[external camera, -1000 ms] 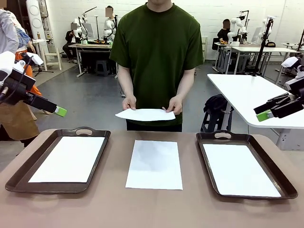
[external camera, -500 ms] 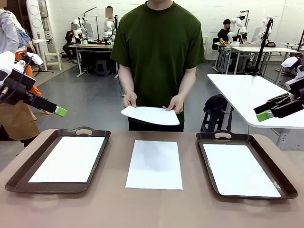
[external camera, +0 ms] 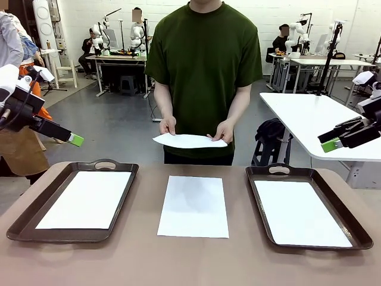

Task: Sort the A4 documents.
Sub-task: Receive the A4 Paper.

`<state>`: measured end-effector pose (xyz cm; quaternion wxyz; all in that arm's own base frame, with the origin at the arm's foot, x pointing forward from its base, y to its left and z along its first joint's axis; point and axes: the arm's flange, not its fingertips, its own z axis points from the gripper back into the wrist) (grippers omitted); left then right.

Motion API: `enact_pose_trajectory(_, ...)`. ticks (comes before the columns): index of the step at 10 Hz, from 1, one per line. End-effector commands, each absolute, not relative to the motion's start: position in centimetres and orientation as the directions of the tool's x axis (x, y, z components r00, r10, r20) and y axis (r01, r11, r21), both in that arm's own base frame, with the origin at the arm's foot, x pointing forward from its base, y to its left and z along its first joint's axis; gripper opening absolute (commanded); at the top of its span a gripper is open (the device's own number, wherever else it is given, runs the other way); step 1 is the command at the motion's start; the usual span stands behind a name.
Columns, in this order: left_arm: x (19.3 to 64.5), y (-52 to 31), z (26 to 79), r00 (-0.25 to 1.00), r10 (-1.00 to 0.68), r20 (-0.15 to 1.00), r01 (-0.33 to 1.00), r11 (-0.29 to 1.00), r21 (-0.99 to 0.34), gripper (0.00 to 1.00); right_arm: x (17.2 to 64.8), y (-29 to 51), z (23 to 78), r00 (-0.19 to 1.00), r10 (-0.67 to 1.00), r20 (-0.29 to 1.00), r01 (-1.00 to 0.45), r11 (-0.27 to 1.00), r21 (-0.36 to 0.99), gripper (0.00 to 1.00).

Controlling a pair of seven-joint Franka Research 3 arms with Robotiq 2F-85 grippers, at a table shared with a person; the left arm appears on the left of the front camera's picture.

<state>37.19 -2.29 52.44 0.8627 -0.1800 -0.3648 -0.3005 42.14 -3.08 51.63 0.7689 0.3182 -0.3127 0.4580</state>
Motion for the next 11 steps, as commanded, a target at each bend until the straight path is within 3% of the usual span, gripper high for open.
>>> enact_pose_trajectory(1, 37.23, -2.19, 52.33, 0.555, -0.385, 0.737, 0.649, 0.755, -0.094, 1.00, 42.14, -2.97, 51.57, 0.370, 0.492, 0.788, -0.909, 0.367, 0.197, 1.00)
enact_pose_trajectory(11, 37.23, -2.19, 52.33, 0.555, -0.385, 0.737, 0.649, 0.755, -0.094, 1.00, 42.14, -2.97, 51.57, 0.370, 0.492, 0.788, -0.909, 0.367, 0.197, 1.00)
